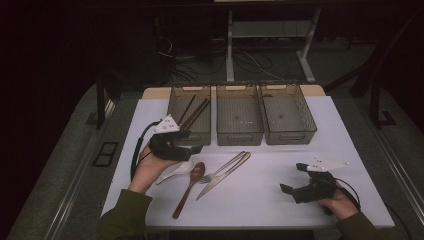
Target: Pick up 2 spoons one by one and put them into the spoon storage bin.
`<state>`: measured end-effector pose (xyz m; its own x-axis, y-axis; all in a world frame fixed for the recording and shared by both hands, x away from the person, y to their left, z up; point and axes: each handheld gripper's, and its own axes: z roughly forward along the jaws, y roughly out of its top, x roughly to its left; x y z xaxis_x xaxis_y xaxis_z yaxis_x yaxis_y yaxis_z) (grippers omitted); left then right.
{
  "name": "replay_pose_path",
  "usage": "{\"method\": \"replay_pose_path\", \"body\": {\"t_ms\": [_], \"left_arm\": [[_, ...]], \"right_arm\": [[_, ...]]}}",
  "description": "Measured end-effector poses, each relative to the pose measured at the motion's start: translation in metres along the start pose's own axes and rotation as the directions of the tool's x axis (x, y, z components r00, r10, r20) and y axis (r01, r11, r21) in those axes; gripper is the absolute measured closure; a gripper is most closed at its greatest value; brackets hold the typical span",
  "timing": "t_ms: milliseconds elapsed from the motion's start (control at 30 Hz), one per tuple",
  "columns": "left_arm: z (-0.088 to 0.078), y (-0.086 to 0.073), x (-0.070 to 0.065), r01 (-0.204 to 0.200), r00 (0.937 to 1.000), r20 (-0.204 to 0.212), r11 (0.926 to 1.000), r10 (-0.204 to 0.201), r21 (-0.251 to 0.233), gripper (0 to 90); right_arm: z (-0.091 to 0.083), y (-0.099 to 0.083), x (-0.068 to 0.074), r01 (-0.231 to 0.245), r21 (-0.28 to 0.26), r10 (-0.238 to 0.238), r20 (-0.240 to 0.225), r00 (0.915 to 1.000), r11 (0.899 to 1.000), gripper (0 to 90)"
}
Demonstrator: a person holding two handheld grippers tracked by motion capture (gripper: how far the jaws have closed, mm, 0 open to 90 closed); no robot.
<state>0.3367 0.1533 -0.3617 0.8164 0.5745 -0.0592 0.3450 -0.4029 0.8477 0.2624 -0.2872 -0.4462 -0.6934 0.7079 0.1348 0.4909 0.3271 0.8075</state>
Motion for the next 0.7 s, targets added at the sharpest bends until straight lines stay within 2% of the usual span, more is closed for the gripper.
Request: {"method": "replay_pose_path", "body": {"t_ms": [467, 700], "left_arm": [[-0.007, -0.033, -0.016, -0.016, 0.9986, 0.05, 0.9997, 0.017, -0.02, 20.4], [-0.007, -0.048, -0.018, -0.01, 0.9988, 0.047, 0.9999, 0.011, -0.005, 19.8]], "right_arm": [[0.0, 0.0, -0.001, -0.006, -0.005, 0.006, -0.004, 1.0, 1.0, 0.4], [-0.001, 0.0, -0.001, -0.008, -0.006, 0.008, -0.004, 1.0, 1.0, 0.4]]}}
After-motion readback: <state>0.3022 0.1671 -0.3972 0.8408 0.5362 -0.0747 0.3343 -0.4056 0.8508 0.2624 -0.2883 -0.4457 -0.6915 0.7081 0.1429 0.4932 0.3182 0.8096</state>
